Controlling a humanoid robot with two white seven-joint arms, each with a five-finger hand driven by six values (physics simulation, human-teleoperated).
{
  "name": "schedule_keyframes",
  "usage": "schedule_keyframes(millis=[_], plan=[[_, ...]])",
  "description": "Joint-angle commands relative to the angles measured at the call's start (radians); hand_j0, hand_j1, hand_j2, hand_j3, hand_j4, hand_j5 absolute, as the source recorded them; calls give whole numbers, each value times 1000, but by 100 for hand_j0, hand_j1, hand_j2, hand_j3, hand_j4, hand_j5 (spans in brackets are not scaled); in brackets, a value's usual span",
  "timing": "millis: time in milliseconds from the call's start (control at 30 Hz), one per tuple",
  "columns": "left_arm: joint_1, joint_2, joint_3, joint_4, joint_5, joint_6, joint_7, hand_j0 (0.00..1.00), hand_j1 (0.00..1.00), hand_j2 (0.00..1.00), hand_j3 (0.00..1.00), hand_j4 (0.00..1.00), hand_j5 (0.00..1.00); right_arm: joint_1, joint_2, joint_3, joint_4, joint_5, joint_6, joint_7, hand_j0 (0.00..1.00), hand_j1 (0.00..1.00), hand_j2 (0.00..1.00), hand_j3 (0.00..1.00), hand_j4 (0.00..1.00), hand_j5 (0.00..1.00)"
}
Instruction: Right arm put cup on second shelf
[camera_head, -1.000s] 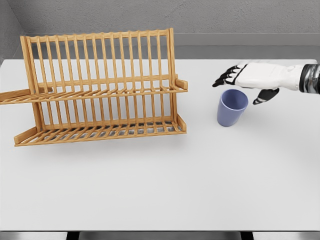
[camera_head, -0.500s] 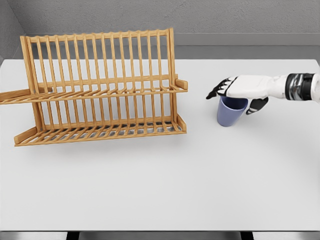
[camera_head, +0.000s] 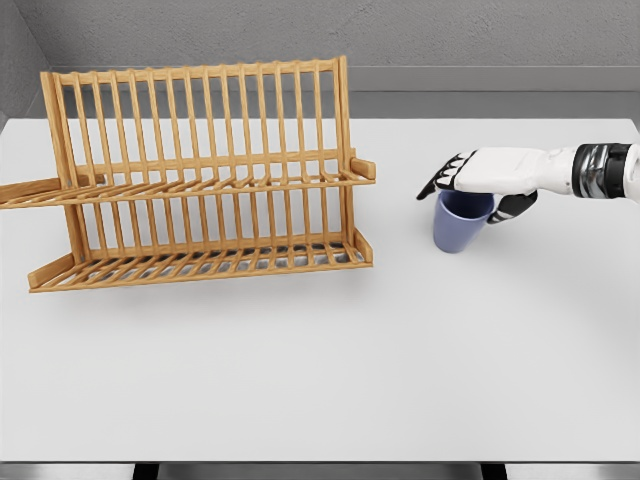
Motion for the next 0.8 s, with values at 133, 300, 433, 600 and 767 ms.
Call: schedule_keyframes(millis=[133, 300, 433, 600, 767], plan=[[-2, 0, 0, 0, 0, 0, 0, 100, 100, 100, 100, 100, 100, 0, -1, 1, -5, -5, 3, 0, 86, 86, 86, 86, 86, 86], [0, 0, 0, 0, 0, 0, 0, 100, 100, 100, 100, 100, 100, 0, -3, 1, -8, -4, 3, 0, 72, 72, 72, 72, 72, 72], [0, 0, 0, 0, 0, 0, 0, 100, 100, 100, 100, 100, 100, 0, -6, -4, -13, -4, 3, 0, 71, 71, 71, 71, 71, 71], [0, 0, 0, 0, 0, 0, 0, 100, 100, 100, 100, 100, 100, -12, -7, -17, -30, -4, 3, 0, 68, 68, 68, 68, 68, 68], [0, 0, 0, 0, 0, 0, 0, 100, 100, 100, 100, 100, 100, -15, -15, -42, -57, -4, 3, 0, 68, 68, 68, 68, 68, 68]])
